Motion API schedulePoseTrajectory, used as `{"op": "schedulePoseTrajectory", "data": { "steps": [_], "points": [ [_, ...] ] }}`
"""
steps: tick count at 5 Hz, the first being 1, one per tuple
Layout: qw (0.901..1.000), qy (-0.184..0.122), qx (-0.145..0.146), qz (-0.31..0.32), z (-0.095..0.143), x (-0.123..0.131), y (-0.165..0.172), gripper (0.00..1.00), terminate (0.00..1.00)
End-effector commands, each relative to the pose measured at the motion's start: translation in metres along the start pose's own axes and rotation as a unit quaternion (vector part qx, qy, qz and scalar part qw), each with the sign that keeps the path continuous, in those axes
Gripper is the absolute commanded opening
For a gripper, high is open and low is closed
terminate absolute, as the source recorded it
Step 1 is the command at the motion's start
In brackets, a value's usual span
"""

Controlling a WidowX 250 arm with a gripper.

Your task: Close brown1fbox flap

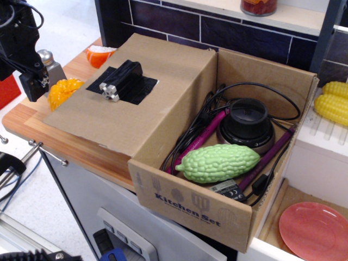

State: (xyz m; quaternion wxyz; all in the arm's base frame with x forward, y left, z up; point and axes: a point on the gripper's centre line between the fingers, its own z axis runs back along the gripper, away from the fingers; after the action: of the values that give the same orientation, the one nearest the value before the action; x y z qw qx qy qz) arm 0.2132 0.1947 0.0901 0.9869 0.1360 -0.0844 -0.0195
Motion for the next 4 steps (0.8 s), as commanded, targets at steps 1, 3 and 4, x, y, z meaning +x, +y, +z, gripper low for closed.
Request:
{"op": "schedulePoseTrajectory", "data": {
  "steps": [1,3,4],
  "points": [
    [1.0000,0.000,0.000,0.000,0.000,0.000,0.000,1.00,0.00],
    [0.9988,0.017,-0.042,0.017,-0.025,-0.002,0.000,1.00,0.00],
    [0.9979,0.016,-0.058,0.026,-0.031,-0.002,-0.004,1.00,0.00]
  ]
}}
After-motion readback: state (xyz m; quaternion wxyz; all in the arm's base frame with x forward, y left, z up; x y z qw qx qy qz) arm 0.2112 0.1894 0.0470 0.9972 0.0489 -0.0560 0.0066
